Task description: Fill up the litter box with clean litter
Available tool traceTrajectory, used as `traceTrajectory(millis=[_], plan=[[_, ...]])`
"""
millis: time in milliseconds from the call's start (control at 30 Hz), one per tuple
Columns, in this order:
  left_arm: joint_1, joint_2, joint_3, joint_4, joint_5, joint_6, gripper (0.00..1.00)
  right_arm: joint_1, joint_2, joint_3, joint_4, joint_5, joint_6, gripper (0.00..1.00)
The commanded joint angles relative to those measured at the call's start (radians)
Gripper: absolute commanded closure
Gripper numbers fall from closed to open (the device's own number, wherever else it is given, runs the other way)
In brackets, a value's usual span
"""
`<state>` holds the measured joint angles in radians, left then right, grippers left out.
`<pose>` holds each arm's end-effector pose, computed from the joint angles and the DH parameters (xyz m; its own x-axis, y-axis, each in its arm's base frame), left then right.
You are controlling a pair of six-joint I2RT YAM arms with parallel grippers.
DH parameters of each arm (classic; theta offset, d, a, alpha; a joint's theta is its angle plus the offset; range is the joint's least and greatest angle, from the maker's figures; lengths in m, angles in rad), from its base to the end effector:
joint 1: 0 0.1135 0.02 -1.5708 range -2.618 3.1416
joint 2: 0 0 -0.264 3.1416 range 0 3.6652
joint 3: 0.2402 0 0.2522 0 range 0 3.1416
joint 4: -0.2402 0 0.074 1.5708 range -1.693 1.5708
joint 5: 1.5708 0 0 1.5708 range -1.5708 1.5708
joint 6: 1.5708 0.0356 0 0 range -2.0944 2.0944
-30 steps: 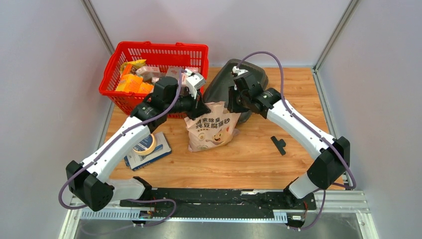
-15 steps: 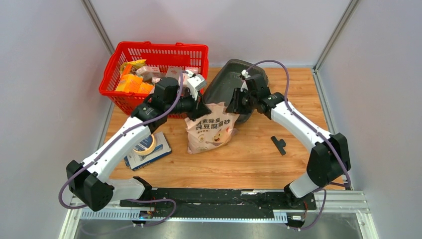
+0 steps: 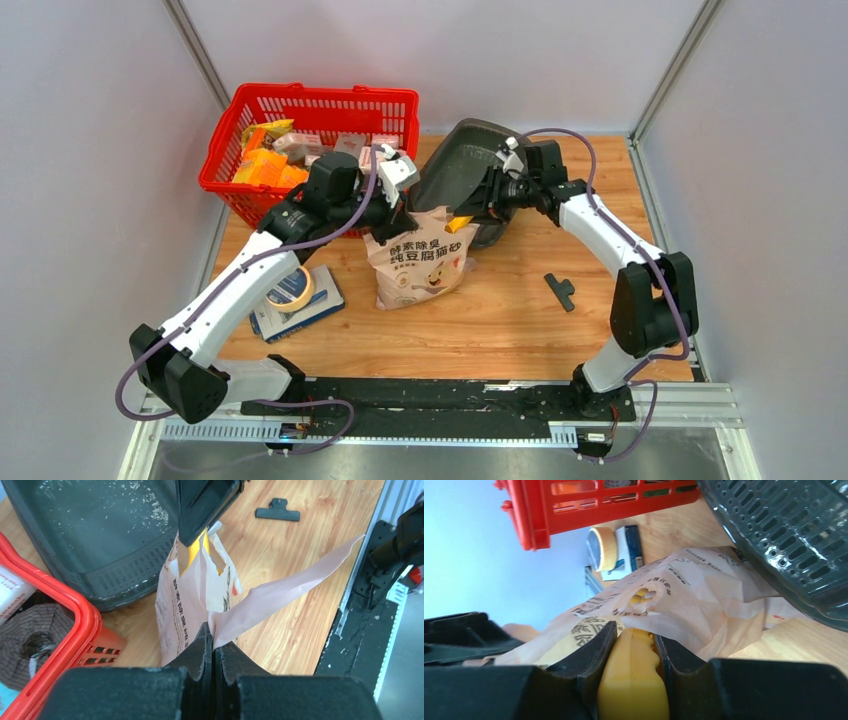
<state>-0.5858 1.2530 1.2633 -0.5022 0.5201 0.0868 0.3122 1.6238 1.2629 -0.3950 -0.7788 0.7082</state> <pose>0.2188 -0.1664 0.3773 -0.3188 0.3018 -0.8985 0.8757 0.4564 -0.1574 0.3317 0.1333 0.2786 -0.9544 0.1785 -0.2393 -0.1109 0.5323 0.8393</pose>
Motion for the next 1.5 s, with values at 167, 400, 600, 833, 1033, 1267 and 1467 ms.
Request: traceTrajectory(millis=[167,400,600,833,1033,1267,1467], plan=[[-0.006,-0.052,0.134,-0.134,0.024,0.326,1.00,-0.117,0.027,0.015,0.119,-0.250,0.143,1.00],[-0.006,-0.073,0.107,-0.125,0.000,0.376,1.00,-0.192,0.053,0.075,0.062,-0.324,0.070,1.00],[-0.006,-0.073,0.087,-0.085,-0.014,0.383,1.00,-0.240,0.077,0.049,0.111,-0.341,0.126,1.00],[-0.009,-0.038,0.111,-0.056,0.029,0.353,1.00,-0.260,0.054,-0.008,0.220,-0.375,0.218,1.00],[-0.012,-0.024,0.120,-0.062,0.026,0.353,1.00,-0.283,0.079,0.003,0.222,-0.483,0.223,1.00],[-0.017,-0.010,0.140,-0.102,0.014,0.386,1.00,-0.298,0.110,-0.066,0.302,-0.499,0.282,1.00],[-0.019,-0.004,0.154,-0.121,-0.006,0.416,1.00,-0.349,0.110,-0.105,0.418,-0.525,0.358,1.00]])
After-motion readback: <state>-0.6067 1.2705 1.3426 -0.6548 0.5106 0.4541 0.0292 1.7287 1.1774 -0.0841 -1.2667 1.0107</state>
